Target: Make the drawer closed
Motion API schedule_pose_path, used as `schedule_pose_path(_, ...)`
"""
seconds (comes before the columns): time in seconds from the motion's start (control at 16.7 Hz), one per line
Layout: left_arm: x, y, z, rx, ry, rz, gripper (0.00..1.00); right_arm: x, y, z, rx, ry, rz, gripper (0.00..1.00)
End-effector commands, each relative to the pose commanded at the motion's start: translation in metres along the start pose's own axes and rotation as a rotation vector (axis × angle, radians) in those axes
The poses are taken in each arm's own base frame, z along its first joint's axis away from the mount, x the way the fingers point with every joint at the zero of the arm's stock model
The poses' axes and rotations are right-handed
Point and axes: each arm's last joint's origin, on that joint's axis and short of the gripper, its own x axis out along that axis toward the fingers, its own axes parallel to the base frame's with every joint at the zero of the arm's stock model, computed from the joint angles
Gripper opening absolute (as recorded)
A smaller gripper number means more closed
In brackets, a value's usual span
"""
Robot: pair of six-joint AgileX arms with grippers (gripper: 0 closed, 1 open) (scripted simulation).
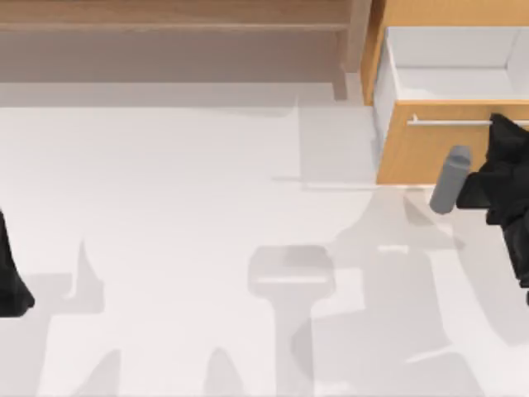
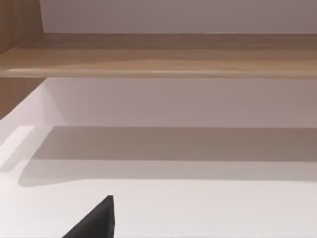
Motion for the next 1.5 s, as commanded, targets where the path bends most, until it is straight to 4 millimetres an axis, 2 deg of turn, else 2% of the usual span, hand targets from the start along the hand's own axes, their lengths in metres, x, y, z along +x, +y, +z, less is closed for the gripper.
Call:
schedule_pose_path(0.24,0.0,0.0,0.0,0.0,0.0,0.0,1.0,0.019,0.0,-0.001,-0.001,0.001,0.003,0.0)
schedule_pose_path(0.6,0.0,0.0,0.0,0.0,0.0,0.0,1.0,0.022,-0.001,0.0,0.002,-0.003,0.001,0.0)
schedule_pose_path(1.14,0.0,0.0,0.0,0.0,0.0,0.0,1.0,0.08,0.0,0.0,0.001,-0.001,0.005,0.0)
schedule_pose_path(1.5,0.0,0.0,0.0,0.0,0.0,0.0,1.0,0.084,-0.002,0.001,0.004,-0.004,0.002,0.0)
